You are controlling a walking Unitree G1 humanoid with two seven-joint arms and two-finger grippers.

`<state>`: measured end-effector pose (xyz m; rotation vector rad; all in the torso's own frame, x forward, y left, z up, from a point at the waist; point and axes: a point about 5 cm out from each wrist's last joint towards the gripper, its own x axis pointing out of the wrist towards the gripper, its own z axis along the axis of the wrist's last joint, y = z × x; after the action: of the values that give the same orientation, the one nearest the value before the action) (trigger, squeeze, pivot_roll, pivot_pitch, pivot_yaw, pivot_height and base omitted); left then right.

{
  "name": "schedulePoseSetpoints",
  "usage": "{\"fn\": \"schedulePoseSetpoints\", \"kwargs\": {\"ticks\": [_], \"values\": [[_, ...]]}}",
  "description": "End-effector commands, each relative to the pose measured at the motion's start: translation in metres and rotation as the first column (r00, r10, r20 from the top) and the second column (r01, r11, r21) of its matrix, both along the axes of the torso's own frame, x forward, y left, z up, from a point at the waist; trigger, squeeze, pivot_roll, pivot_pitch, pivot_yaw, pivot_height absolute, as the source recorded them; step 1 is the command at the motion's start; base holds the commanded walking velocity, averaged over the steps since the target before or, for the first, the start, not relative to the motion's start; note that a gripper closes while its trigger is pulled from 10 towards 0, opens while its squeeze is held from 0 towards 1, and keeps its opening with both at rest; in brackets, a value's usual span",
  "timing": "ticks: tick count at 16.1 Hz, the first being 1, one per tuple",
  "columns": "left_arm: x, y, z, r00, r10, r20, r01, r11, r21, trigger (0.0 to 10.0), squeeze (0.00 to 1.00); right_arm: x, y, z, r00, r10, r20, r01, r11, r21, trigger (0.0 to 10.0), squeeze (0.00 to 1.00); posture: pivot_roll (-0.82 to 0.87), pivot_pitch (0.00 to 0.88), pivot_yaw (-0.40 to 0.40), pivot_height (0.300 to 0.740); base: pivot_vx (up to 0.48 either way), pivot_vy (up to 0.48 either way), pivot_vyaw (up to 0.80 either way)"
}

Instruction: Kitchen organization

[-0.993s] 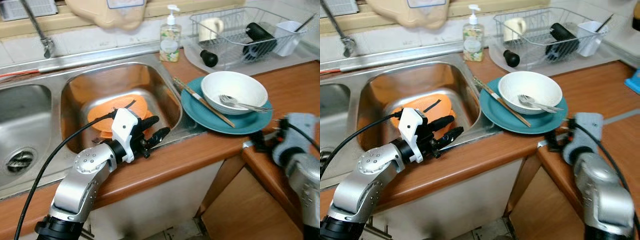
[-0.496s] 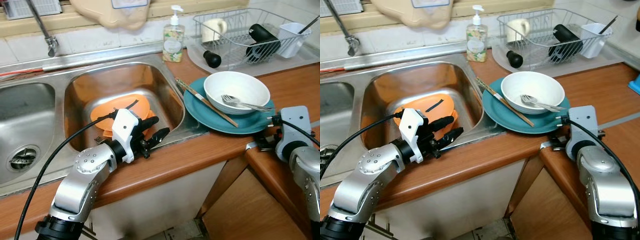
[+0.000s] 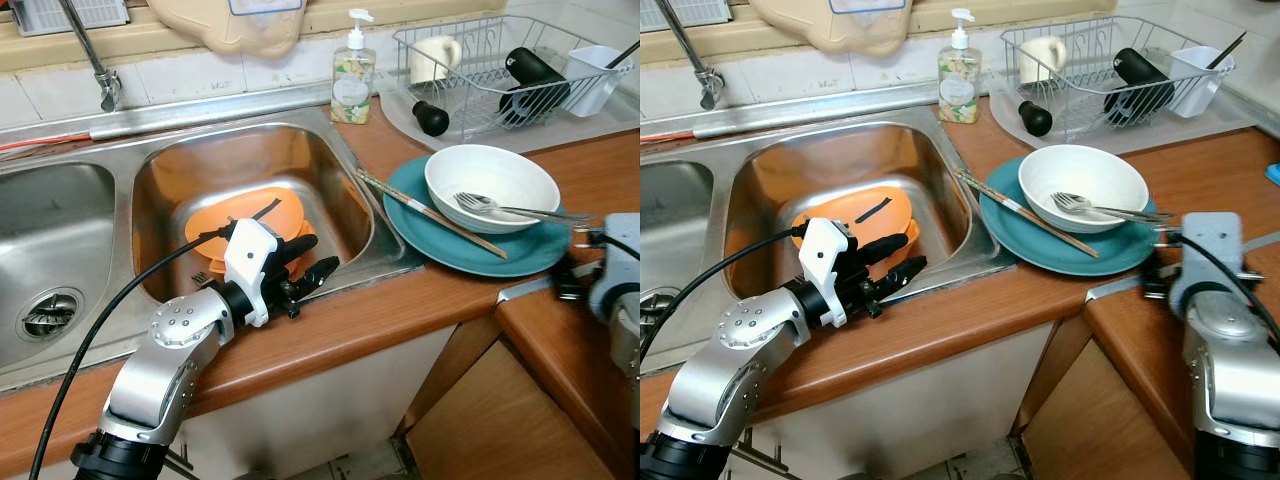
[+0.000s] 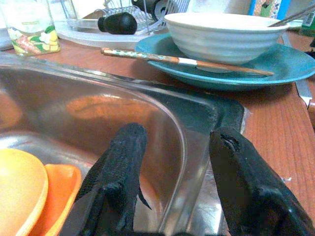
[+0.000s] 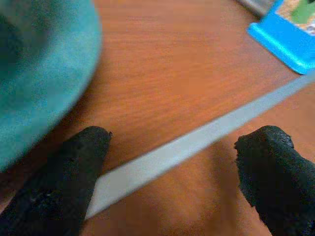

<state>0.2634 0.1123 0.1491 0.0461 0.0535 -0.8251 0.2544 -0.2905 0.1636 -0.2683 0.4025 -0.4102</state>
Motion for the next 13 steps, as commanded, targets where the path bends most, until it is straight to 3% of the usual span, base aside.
{"fn": "schedulePoseSetpoints", "kwargs": {"ticks": [1,3,6,7,8,9,10,11,13], "values": [[-0.001,0.0,-0.002,1.0,-0.002,0.002,0.002,1.0,0.02,10.0,0.0,-0.001,-0.005,0.003,1.0,-0.018,0.007,0.018,0.999,-0.034,10.0,0.0,-0.2,0.0,0.03,0.74,0.0,0.0,0.0],[-0.001,0.0,-0.002,1.0,-0.002,0.002,0.002,1.0,0.02,10.0,0.0,-0.003,-0.009,0.003,1.0,-0.009,-0.011,0.008,0.994,-0.106,10.0,0.0,-0.2,0.0,0.03,0.74,0.0,0.0,0.0],[-0.001,0.0,-0.002,1.0,-0.002,0.001,0.002,1.0,0.022,10.0,0.0,-0.006,-0.018,0.006,0.999,-0.048,0.011,0.049,0.99,-0.132,10.0,0.0,-0.2,0.0,0.029,0.74,0.0,0.0,0.0],[-0.001,0.0,-0.002,1.0,-0.002,0.0,0.002,1.0,0.022,10.0,0.0,-0.006,-0.02,0.007,0.995,-0.077,0.065,0.08,0.996,-0.045,10.0,0.0,-0.2,0.0,0.029,0.74,0.0,0.0,0.0],[-0.002,0.0,-0.002,1.0,-0.001,-0.001,0.001,1.0,0.021,10.0,0.0,-0.008,-0.024,0.006,0.984,-0.13,0.125,0.115,0.986,0.121,10.0,0.0,-0.2,0.0,0.028,0.74,0.0,0.0,0.0],[-0.002,0.0,-0.002,1.0,-0.001,-0.001,0.001,1.0,0.02,10.0,0.0,-0.009,-0.024,0.005,0.981,-0.142,0.136,0.12,0.98,0.158,10.0,0.0,-0.2,0.0,0.028,0.74,0.0,0.0,0.0],[-0.002,0.0,-0.002,1.0,-0.001,-0.001,0.001,1.0,0.019,10.0,0.0,-0.012,-0.03,0.001,0.969,-0.2,0.145,0.157,0.952,0.263,10.0,0.0,-0.2,0.0,0.029,0.74,0.0,0.0,0.0],[-0.003,0.0,-0.002,1.0,-0.001,-0.002,0.001,1.0,0.019,10.0,0.0,-0.012,-0.031,0.001,0.964,-0.218,0.155,0.165,0.94,0.298,10.0,0.0,-0.2,0.0,0.029,0.74,0.0,0.0,0.0],[-0.003,0.001,-0.002,1.0,-0.002,-0.004,0.002,1.0,0.019,10.0,0.0,-0.012,-0.027,0.007,0.934,-0.265,0.24,0.119,0.864,0.49,10.0,0.0,-0.21,0.0,0.035,0.74,0.0,0.0,0.0]]}}
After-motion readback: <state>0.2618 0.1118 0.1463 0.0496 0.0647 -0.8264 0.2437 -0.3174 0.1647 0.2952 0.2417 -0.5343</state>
